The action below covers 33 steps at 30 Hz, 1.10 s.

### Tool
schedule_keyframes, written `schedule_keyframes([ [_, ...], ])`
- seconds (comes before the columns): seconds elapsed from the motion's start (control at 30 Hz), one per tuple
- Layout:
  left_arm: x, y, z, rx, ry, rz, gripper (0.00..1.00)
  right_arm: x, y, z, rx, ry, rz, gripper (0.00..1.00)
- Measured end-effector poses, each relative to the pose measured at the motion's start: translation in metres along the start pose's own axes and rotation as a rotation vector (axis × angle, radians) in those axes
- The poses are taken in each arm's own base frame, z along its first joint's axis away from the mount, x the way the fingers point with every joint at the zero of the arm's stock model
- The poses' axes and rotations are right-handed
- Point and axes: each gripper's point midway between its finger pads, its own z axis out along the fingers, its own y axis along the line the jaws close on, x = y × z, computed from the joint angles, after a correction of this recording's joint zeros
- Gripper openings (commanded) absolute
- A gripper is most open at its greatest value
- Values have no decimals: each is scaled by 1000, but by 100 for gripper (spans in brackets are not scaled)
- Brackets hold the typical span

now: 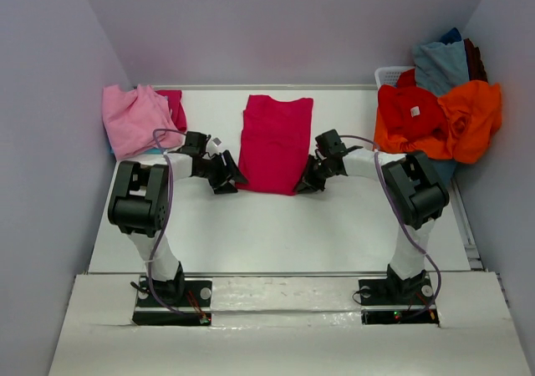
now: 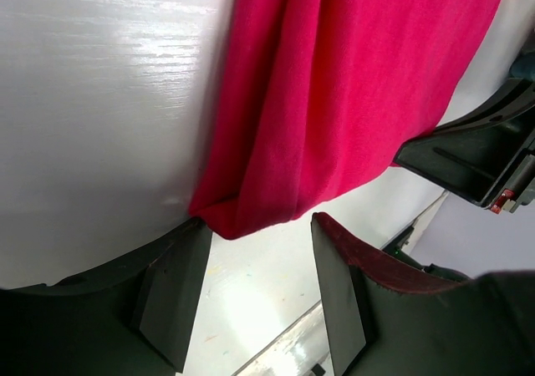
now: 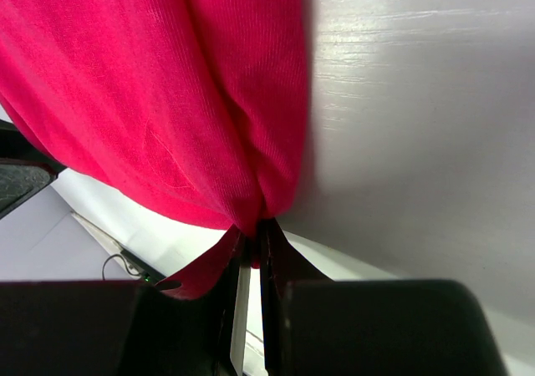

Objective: Fold and stack the t-shirts
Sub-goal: Fold the tshirt

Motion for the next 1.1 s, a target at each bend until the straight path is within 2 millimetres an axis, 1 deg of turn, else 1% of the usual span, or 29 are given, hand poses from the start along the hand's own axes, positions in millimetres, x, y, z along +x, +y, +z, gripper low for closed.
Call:
schedule_keyframes([
  [0.23, -5, 3, -2, 6, -6, -12, 66, -1, -1, -1, 12, -6, -1, 13],
  [0.73, -6, 4, -2, 14, 13, -27, 65, -5, -5, -4, 46, -28, 0, 13],
  [0.77, -6, 3, -2, 20, 17, -30, 63, -5, -5, -4, 46, -29, 0, 13],
  [0.8, -6, 4, -2, 25, 20, -33, 58, -5, -5, -4, 46, -29, 0, 13],
  [0.87, -6, 4, -1, 31, 24, -38, 53, -5, -5, -4, 47, -30, 0, 13],
  [1.07, -5, 7, 3, 52, 36, -52, 44, -5, -6, -5, 53, -33, -1, 13],
  [1.1, -5, 7, 4, 55, 37, -52, 40, -5, -6, -5, 54, -33, -2, 13],
])
